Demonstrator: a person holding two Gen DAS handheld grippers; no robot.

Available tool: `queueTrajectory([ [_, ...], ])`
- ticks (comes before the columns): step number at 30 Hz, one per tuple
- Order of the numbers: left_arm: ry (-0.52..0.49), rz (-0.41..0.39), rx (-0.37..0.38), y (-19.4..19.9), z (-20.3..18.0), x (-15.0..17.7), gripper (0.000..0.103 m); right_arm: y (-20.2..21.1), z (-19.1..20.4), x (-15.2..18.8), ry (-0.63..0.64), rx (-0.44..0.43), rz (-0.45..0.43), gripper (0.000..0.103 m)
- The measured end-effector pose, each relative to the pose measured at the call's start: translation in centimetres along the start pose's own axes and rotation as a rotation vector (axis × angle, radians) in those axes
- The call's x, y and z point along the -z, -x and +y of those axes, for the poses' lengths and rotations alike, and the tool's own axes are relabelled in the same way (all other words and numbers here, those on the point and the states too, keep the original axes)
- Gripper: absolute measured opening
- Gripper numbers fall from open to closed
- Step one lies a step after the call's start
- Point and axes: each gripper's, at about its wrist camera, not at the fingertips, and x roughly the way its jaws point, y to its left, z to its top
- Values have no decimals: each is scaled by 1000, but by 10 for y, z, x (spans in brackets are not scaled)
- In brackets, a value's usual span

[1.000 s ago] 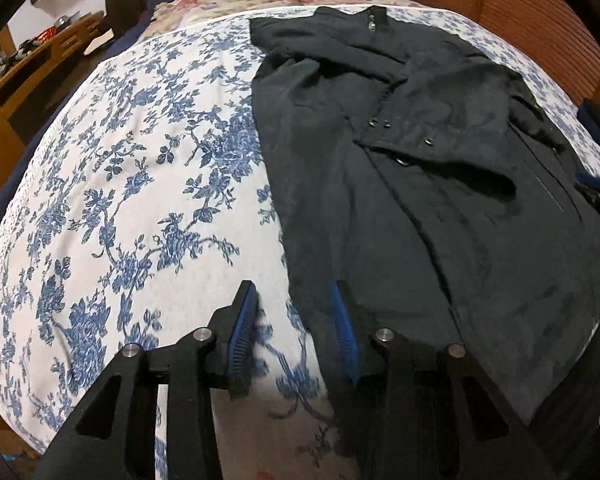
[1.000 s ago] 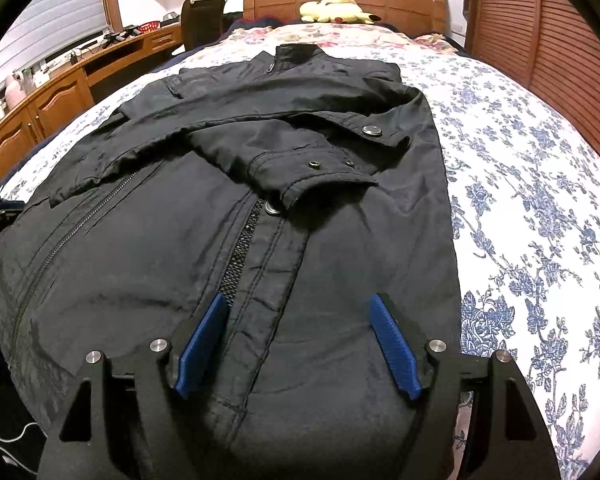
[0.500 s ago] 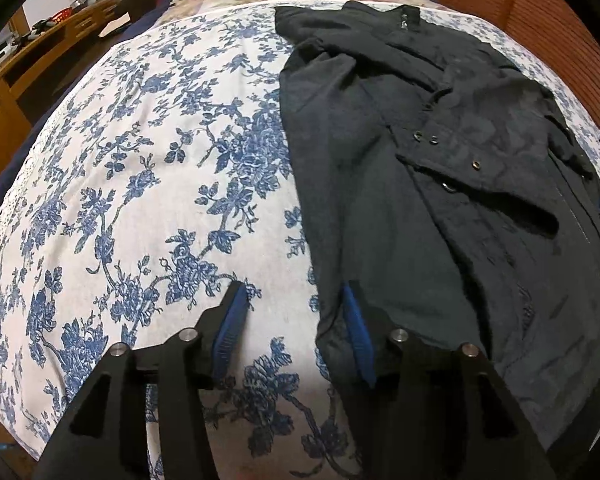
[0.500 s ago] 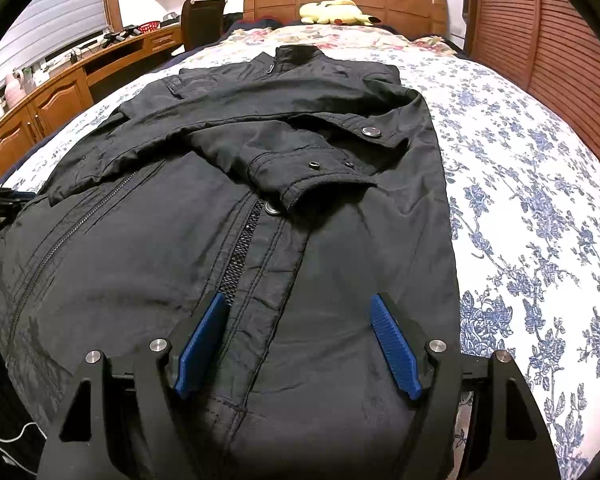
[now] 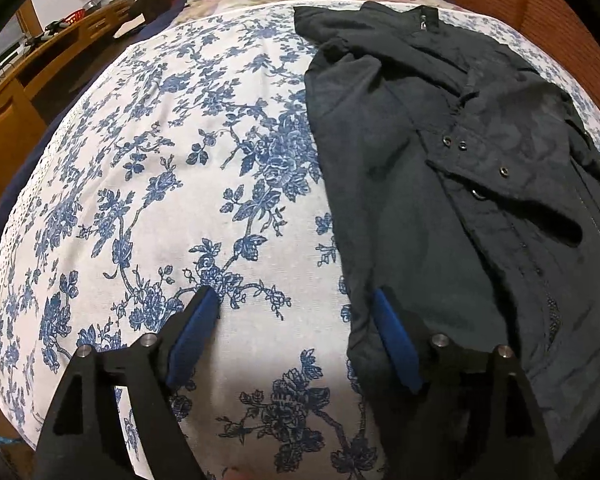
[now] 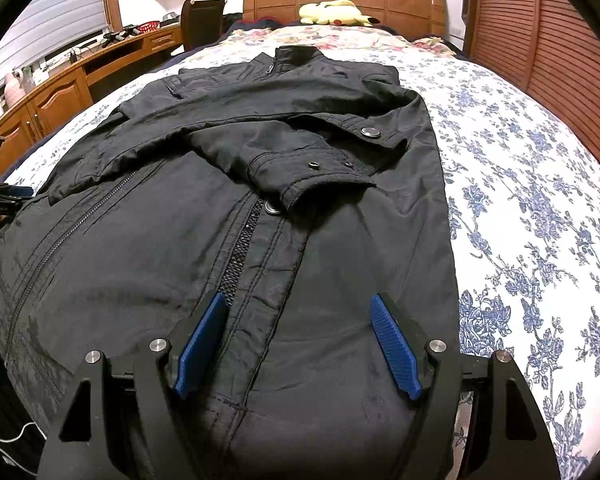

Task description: Fold large clothes

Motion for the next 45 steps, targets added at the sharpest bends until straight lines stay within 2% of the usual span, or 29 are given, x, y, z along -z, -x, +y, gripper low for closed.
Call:
queueTrajectory([
  [5,5,-6,10,15,5,7,80,11,-1,-4,-3,13,14,76],
  [10,29,-31,100,43,12,26,80,38,-6,-3,5,45,1,76],
  [19,-40,-96,168,80,-5,61,80,65,-14,19,-1,101,68,76],
  [26,-67,-108,216,89,-13,90,67,76,-13,33,-25,76,94,75],
  [30,-73,-119,223,92,-18,99,56,80,-18,39,-52,11,114,63],
  [32,-90,-120,244,92,-23,102,47,81,-16,40,-49,-15,112,50],
  [34,-102,-116,269,93,-27,102,30,82,-13,40,-36,-48,106,27],
  [35,-107,-120,269,96,-29,101,27,84,-12,39,-34,-48,98,23],
  [36,-111,-128,264,98,-29,99,17,86,-11,37,-32,-48,88,18],
  [37,-110,-134,274,102,-28,96,10,89,-12,34,-31,-54,72,15],
  [41,-102,-202,296,131,-27,81,6,115,-21,15,-75,-111,-42,11],
  [45,-128,-300,274,172,-36,64,4,149,-22,-13,-90,-141,-152,10],
])
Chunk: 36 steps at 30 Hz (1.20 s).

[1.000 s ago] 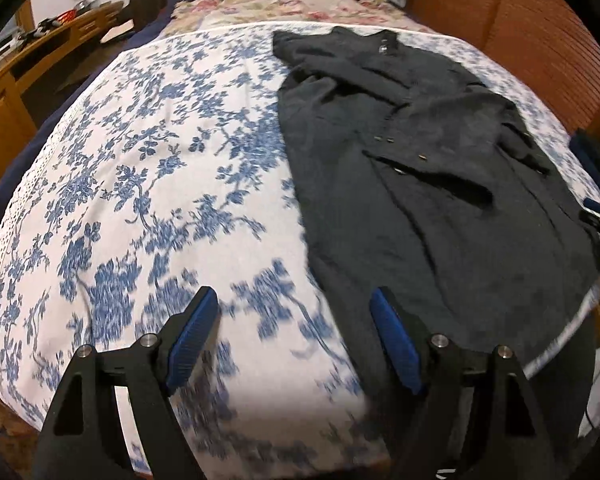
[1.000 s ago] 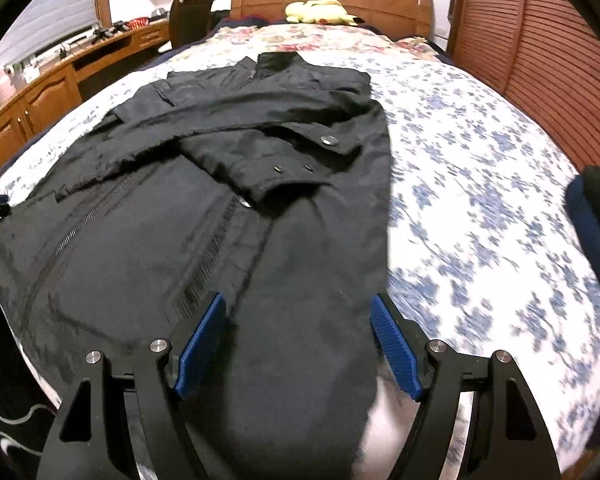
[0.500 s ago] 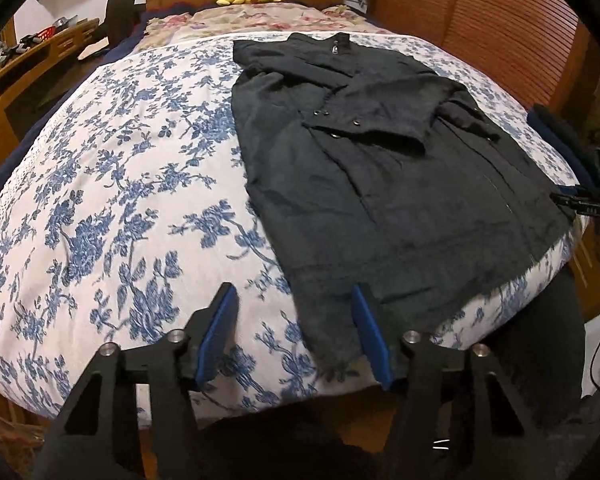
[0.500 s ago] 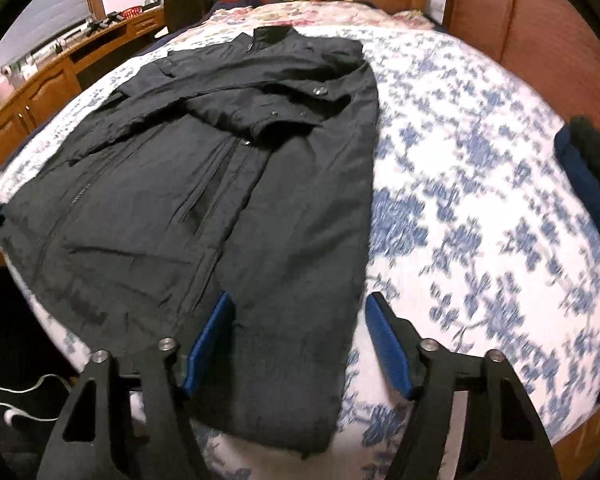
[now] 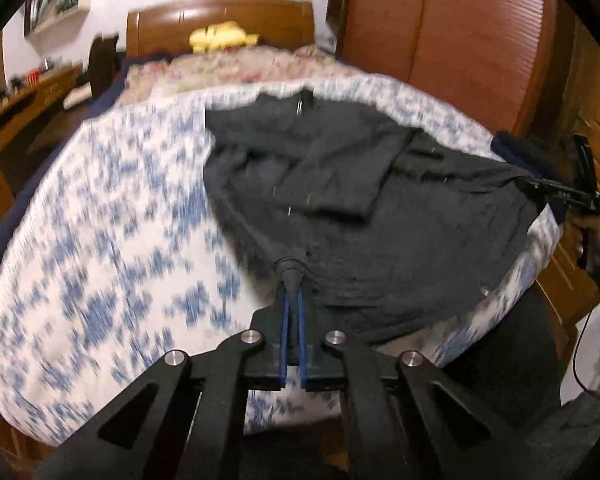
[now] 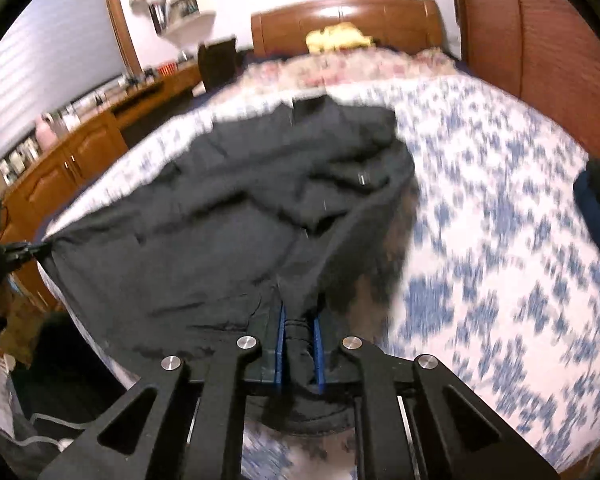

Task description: Fold large clothes

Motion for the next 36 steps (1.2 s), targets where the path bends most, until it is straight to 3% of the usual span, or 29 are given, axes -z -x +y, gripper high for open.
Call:
queueTrajectory([
  [7,-31,-169,-10,62,-18,-49,3,70,20,-39,8,-32,-178,10],
  [12,-45,-243,-25,106,-22,-71,3,130,37,-50,56,-42,-260,9],
  [20,-56,-404,-2,198,-41,-72,3,236,56,-31,129,-41,-364,9],
  [24,-59,-433,-12,213,-44,-75,3,270,61,-15,181,-39,-401,9],
  [27,-57,-388,-43,183,-38,-84,3,251,51,-16,182,-5,-364,9],
  [29,-34,-354,-34,158,-30,-90,3,225,45,-19,164,20,-309,10],
  [36,35,-283,-106,60,2,-108,3,122,13,-32,97,92,-185,11],
])
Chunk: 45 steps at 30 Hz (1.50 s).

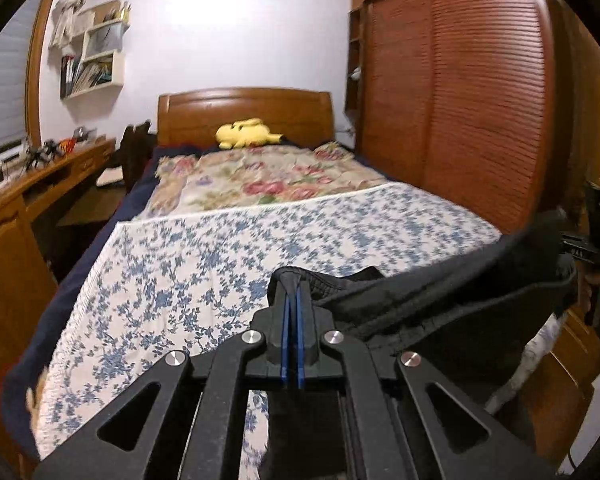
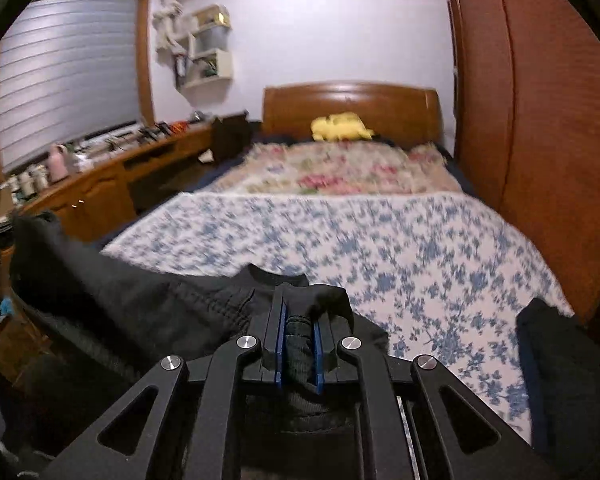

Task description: Fold large clothes

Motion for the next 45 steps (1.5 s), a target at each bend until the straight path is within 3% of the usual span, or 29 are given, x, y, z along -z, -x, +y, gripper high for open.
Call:
queueTrajectory([
  [4,18,17,-38,-40,5,-1,3,-51,-17,-7,-45,29,26,11],
  [7,26,24,-50,-64,8,1,3,-68,-14,-14,-66,45,25,11],
  [10,38,56,-12,-87,6,5,3,-92,-7,-16,-91,20,38,12],
  [12,12,60,-43,-101,0,10,3,-112,-1,-19,-65,42,47,12],
  [18,2,70,-74,-124,-3,21,3,-146,15,-22,-25,50,67,12],
  [25,25,96,-66,-145,4,28,3,-197,8,-20,-9,63,127,13],
  [32,77,107,-54,-156,19,27,3,-215,-3,-20,-68,56,156,17],
  [38,65,102,-36,-150,13,26,3,-214,0,-25,-62,65,147,18],
  [45,58,111,-18,-145,15,28,4,-212,7,-26,-27,120,176,32],
])
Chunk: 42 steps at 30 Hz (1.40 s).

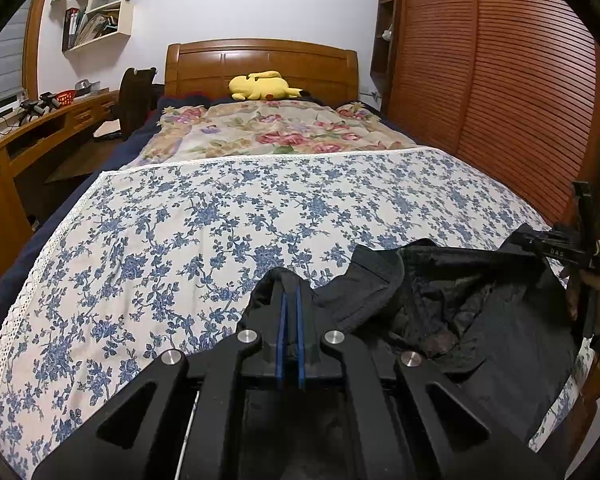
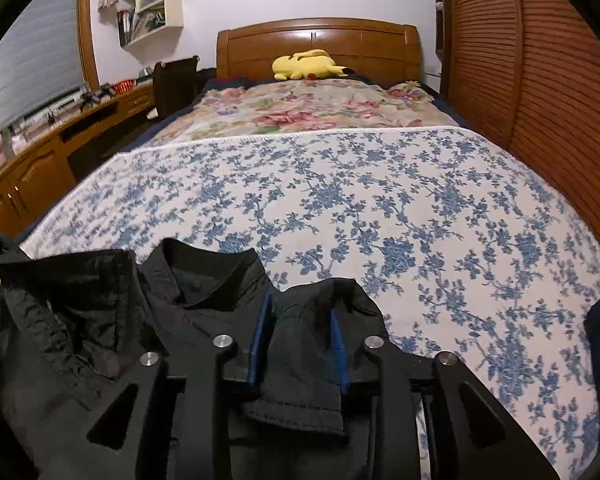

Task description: Fold large clothes

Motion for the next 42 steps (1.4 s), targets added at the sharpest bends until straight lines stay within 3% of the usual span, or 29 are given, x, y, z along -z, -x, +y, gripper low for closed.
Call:
queueTrajectory([
  [5,-11,-22,8,12,2,0,10,6,6,1,41,59,57,47],
  [7,-1,-36,20,19,7,0,13,13,7,-1,53,110,50,57],
  [9,10,-46,33,26,11,0,18,23,5,-4,34,138,37,59],
  [12,12,-49,43,33,16,1,22,33,14,-8,25,134,25,60],
  [19,18,-50,50,42,29,8,29,30,79,-9,104,-18,34,60],
  [26,18,-41,49,43,36,13,30,-15,158,-5,185,-154,135,60],
  [33,-7,-24,59,40,30,18,31,-75,178,-4,203,-46,276,60],
  [39,-30,-1,69,32,21,20,32,-91,171,-9,152,-53,320,59],
  [41,-32,3,71,30,18,19,32,-109,167,-11,140,-57,338,53],
  [42,-32,5,72,29,17,19,32,-114,167,-11,138,-60,346,45],
])
